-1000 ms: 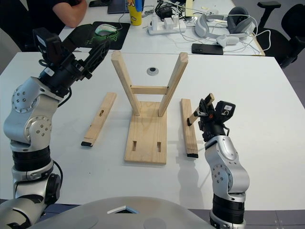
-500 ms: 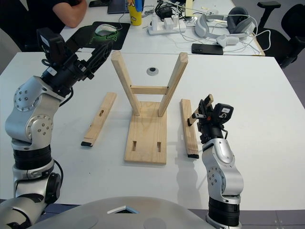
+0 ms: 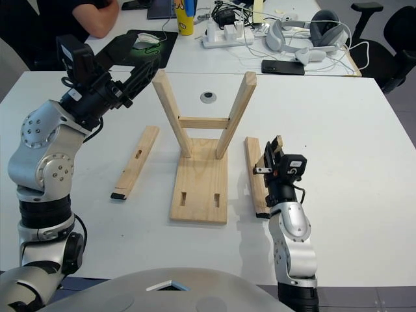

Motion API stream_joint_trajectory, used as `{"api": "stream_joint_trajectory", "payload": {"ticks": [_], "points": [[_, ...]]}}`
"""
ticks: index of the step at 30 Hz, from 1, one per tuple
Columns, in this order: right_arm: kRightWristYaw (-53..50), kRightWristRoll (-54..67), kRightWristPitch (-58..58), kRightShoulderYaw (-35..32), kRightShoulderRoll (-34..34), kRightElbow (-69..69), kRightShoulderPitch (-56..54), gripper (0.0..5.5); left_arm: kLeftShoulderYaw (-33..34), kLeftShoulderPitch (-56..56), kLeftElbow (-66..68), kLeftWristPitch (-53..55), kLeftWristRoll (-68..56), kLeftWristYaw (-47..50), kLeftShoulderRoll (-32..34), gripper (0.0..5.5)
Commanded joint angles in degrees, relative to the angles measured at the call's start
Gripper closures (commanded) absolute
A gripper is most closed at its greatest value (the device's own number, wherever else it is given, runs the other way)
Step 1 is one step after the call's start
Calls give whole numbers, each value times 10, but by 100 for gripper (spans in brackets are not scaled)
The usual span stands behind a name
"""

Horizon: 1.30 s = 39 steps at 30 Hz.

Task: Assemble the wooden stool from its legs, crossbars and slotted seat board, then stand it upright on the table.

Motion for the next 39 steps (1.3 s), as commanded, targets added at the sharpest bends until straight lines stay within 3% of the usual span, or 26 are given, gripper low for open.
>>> {"api": "stream_joint_trajectory", "payload": {"ticks": [1,17,28,39], "points": [[4,-17,4,9,5,63,58,508,-4,-16,7,10,-6,-11,6,243],[13,-12,48,11,-3,98,12,508,-2,-16,4,11,-3,-7,3,243],[53,-20,-46,13,-12,122,66,508,-1,-19,8,7,1,-8,5,243],[43,-38,-58,20,-6,146,57,508,-3,-29,22,2,2,-22,6,243]]}}
